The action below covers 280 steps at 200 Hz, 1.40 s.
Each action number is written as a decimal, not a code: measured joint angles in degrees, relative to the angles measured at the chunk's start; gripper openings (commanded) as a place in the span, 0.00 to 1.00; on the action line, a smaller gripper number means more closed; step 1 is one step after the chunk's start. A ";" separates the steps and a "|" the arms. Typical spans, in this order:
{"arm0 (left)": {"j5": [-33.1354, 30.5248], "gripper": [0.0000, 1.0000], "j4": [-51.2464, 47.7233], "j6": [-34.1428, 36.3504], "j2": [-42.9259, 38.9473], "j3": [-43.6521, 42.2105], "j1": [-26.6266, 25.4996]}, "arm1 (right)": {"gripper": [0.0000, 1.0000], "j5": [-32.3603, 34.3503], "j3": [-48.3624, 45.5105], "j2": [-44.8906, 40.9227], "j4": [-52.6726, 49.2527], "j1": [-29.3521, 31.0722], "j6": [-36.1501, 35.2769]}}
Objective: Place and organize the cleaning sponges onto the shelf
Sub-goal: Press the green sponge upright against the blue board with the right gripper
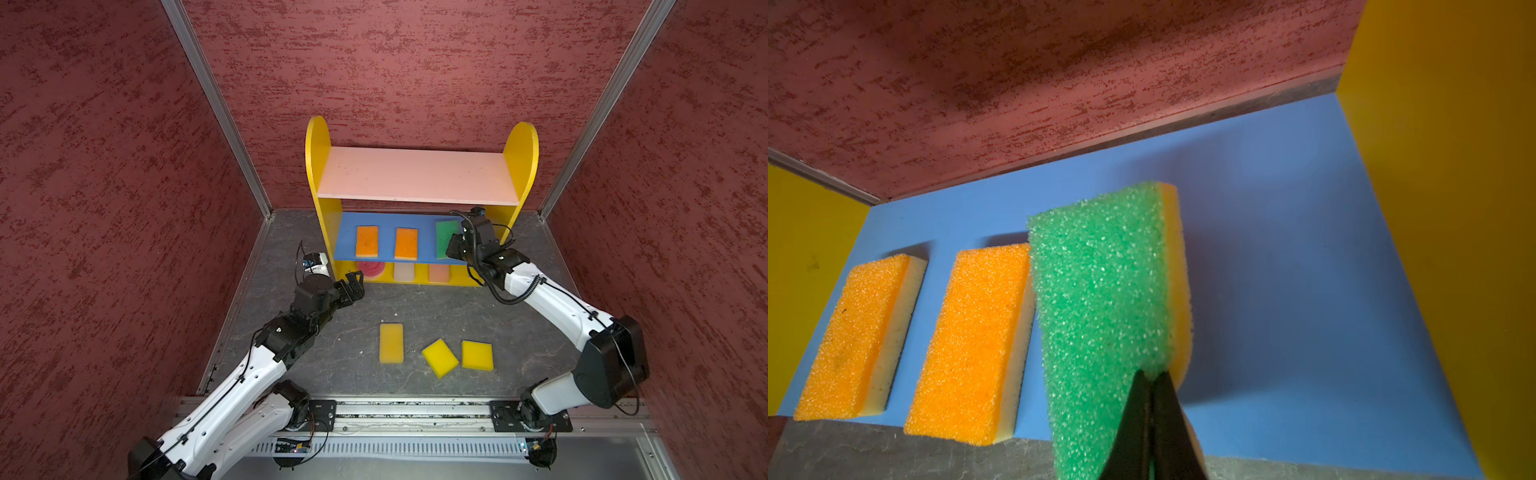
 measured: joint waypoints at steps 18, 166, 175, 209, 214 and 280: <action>0.02 0.99 -0.04 0.00 0.07 -0.13 0.13 | 0.00 -0.07 0.00 0.59 1.09 -0.15 0.96; 1.38 1.00 -0.48 -0.42 0.39 -1.70 1.29 | 0.19 -0.50 0.02 5.18 1.51 -2.29 5.57; 1.38 1.00 -0.46 -0.50 0.39 -1.70 1.29 | 0.20 -0.55 0.02 5.35 1.53 -2.36 5.53; 1.55 1.00 -0.46 -0.66 0.50 -1.70 1.31 | 0.23 -0.72 0.02 6.45 1.57 -2.40 5.40; 1.55 1.00 -0.46 -0.66 0.50 -1.70 1.31 | 0.24 -0.72 0.02 6.49 1.60 -2.38 5.35; 1.68 1.00 -0.42 -0.61 1.53 -1.70 1.36 | 0.32 -0.48 0.02 4.61 1.20 -2.01 5.01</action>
